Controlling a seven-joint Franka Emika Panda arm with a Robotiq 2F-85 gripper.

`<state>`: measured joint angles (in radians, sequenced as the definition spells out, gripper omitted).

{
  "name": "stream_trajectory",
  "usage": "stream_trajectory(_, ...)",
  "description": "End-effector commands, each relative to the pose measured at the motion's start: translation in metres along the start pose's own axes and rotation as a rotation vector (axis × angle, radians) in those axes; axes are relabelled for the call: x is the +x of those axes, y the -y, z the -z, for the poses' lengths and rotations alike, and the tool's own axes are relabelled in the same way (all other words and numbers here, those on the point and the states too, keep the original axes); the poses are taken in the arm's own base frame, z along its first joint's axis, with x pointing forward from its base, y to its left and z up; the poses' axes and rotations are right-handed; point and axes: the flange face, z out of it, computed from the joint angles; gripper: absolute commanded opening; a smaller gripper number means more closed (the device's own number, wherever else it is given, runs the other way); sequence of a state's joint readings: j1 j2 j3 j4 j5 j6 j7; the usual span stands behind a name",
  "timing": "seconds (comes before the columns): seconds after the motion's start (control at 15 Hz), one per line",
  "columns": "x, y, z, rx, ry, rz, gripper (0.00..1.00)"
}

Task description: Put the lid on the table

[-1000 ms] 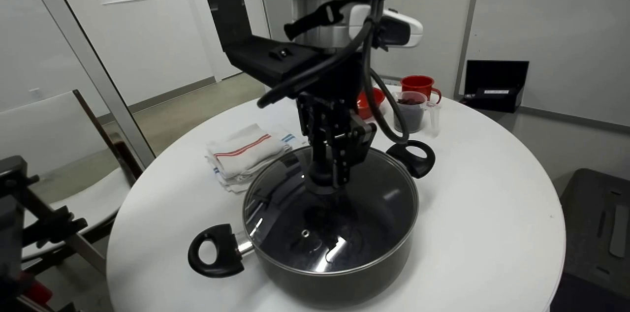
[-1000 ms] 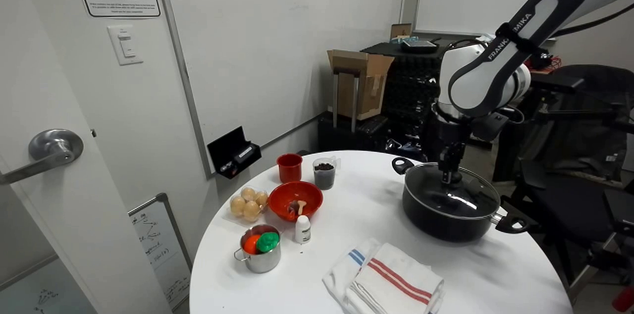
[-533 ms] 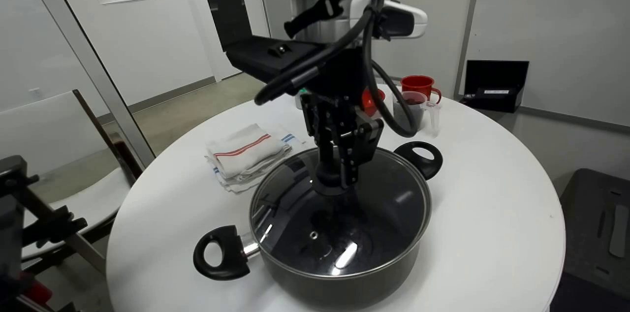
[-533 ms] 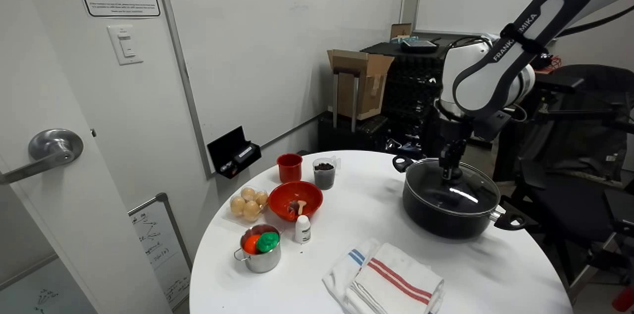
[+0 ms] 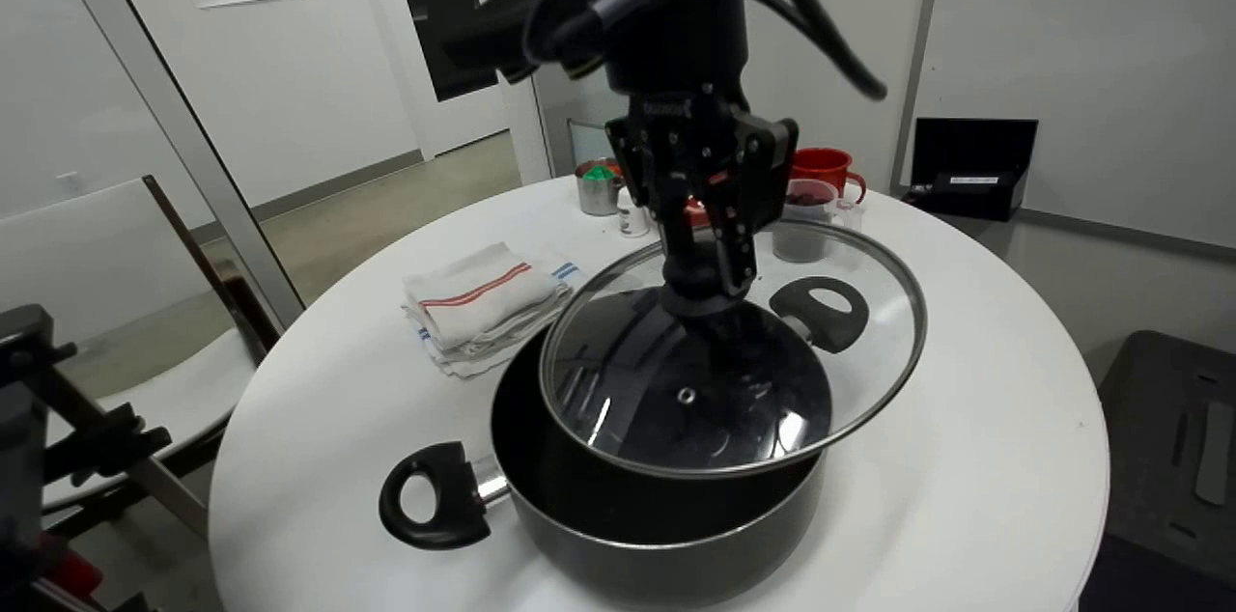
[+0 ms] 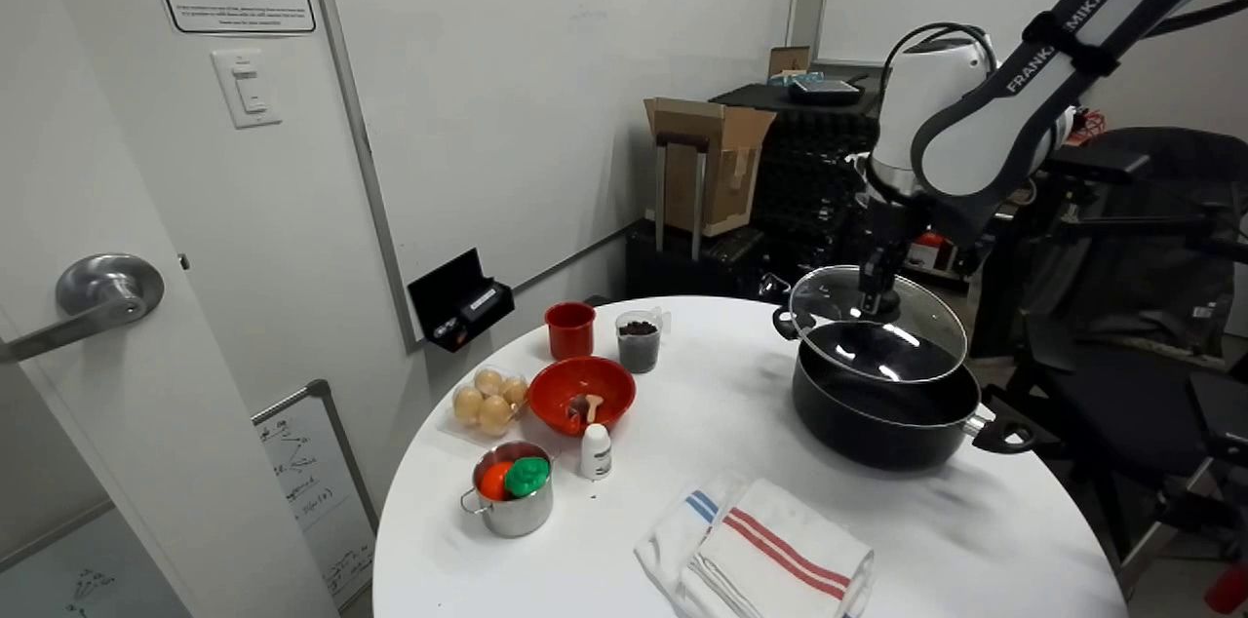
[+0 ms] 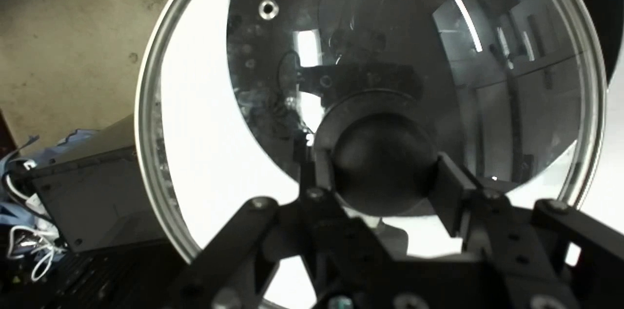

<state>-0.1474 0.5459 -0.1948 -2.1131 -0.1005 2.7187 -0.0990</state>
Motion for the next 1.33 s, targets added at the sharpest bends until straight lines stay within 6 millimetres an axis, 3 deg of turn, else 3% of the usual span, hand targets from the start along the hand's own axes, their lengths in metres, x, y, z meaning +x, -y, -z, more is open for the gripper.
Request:
stream_trajectory(0.0,0.013,0.010,0.042,-0.037,-0.100,0.085,0.25)
stream_trajectory(0.4,0.052,0.047,0.095,-0.082,-0.212,0.324,0.25)
stream_trajectory(0.67,0.078,0.080,0.116,-0.071,-0.268,0.521,0.25)
stream_trajectory(0.93,0.095,0.112,0.120,-0.037,-0.297,0.739,0.25)
stream_trajectory(1.27,0.105,0.151,0.094,-0.009,-0.269,1.023,0.25)
